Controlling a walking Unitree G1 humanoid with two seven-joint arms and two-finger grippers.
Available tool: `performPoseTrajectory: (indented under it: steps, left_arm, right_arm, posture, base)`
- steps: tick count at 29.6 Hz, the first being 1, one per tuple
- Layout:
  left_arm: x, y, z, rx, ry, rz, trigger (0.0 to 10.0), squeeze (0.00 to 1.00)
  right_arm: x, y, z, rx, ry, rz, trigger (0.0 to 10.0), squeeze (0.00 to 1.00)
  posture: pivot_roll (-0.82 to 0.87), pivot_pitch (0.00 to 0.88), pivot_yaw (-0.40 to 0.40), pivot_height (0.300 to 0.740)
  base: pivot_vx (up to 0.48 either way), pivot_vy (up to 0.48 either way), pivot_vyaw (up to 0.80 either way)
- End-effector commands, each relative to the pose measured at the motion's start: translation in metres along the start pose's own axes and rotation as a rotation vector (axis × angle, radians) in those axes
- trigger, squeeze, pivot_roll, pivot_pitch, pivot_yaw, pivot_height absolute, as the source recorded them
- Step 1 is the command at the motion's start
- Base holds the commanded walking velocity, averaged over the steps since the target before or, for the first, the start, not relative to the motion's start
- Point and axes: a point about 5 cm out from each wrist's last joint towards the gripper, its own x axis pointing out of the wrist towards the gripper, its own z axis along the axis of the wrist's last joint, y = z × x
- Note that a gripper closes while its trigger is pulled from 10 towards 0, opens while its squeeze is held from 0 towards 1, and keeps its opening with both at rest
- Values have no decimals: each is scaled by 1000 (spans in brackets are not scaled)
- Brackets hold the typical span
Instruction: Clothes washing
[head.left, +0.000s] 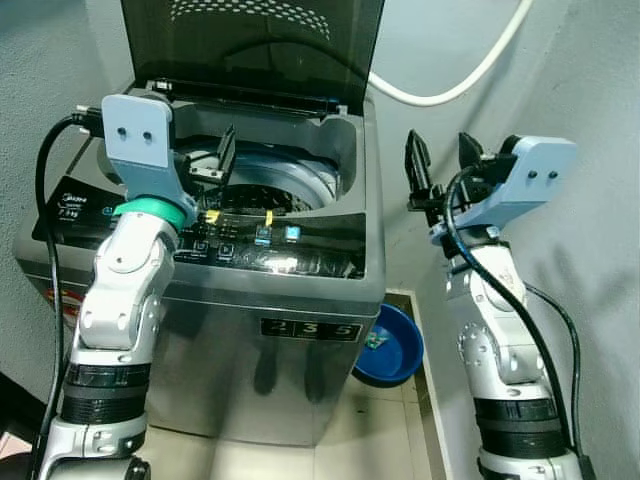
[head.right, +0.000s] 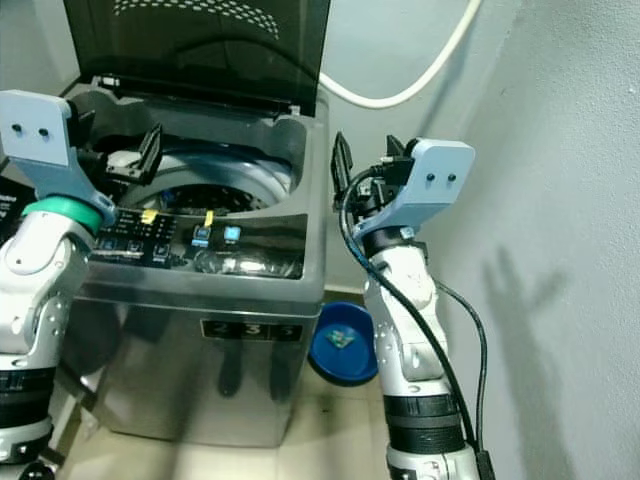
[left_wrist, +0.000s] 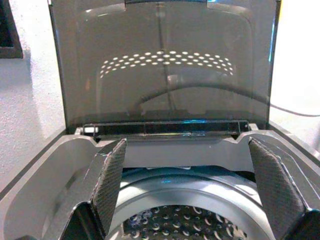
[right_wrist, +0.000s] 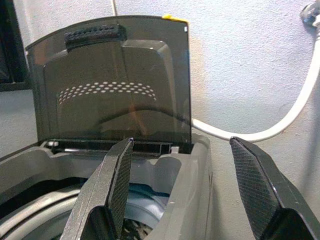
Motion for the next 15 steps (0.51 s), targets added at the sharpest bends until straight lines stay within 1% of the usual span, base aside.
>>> performPoseTrajectory:
  steps: [1,9,13,15]
  left_arm:
    - [1,0,-1,8,1,0,10000,0]
    - [1,0,-3,13,1,2,10000,0]
    - [1,0,-3,14,1,5,10000,0]
    - [1,0,-3,15,0,8,10000,0]
  right_arm:
    - [1,0,-2,-7,15,1,10000,0]
    - [1,0,-3,-12,21,9,10000,0]
    - [1,0,-3,-26,22,15,10000,0]
    - [2,2,-3,-56,23,25,10000,0]
  posture:
    - [47,19,-32,740]
    - [47,19,-32,740]
    - [46,17,-35,740]
    - [44,20,-34,740]
  base:
    - [-322,0,0]
    - [-370,0,0]
    - [-337,0,0]
    - [-330,0,0]
